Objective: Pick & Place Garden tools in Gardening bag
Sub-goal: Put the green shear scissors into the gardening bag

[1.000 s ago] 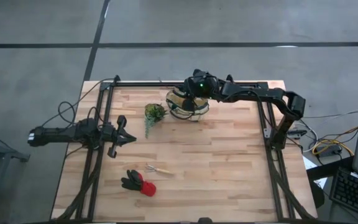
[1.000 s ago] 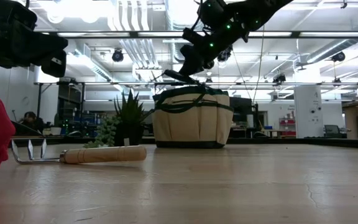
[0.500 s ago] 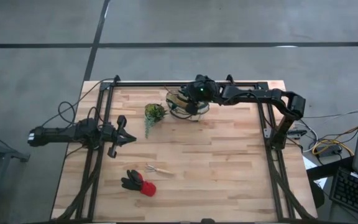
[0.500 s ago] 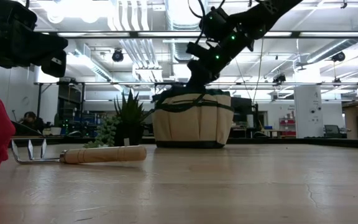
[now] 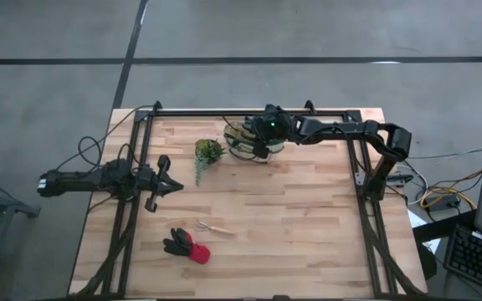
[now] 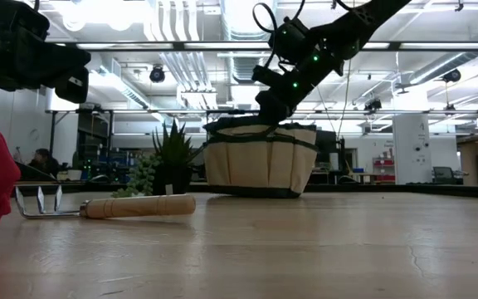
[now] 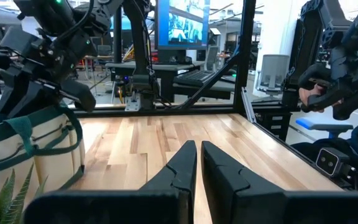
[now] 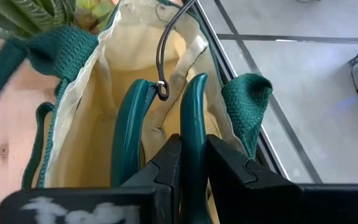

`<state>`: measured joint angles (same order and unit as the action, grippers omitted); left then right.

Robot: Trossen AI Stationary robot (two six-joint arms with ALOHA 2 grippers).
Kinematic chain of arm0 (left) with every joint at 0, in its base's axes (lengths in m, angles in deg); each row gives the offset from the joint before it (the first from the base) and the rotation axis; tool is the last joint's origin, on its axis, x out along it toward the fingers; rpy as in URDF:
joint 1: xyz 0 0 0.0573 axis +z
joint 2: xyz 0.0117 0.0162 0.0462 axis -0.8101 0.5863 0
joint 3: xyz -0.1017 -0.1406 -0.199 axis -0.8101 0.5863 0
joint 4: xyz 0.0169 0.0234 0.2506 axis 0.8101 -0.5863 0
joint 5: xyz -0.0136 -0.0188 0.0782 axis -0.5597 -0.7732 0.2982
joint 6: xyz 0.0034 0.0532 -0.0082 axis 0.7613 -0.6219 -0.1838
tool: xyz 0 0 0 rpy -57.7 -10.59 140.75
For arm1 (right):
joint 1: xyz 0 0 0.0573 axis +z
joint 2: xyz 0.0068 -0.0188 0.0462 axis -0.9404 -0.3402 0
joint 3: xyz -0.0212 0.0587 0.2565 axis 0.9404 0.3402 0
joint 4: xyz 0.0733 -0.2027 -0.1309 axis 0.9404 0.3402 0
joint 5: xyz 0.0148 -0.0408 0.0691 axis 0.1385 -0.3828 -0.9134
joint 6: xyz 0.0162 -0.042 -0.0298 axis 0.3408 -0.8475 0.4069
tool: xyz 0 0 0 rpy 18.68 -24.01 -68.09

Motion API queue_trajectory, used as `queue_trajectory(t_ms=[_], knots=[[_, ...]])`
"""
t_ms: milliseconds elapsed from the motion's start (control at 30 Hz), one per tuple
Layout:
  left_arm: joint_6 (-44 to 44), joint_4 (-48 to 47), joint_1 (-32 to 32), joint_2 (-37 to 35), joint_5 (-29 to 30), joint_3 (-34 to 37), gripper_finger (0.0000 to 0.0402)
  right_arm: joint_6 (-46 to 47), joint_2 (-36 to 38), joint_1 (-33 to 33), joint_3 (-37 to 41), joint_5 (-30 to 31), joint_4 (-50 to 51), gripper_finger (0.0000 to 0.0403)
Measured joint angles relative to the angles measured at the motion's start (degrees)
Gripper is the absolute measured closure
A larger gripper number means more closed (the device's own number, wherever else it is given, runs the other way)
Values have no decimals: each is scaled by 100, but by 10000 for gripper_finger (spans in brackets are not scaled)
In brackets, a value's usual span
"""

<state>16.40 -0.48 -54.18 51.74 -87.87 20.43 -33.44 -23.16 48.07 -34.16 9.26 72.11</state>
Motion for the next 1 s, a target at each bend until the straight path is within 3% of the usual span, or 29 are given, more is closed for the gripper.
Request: queue_trajectory(t_ms=[667,1000], knots=[[0,0,-1,0,1,0,374,213,-1,0,418,-192,-814,348],[0,-1,-1,0,2,0,374,174,-655,0,118,-92,-793,348]])
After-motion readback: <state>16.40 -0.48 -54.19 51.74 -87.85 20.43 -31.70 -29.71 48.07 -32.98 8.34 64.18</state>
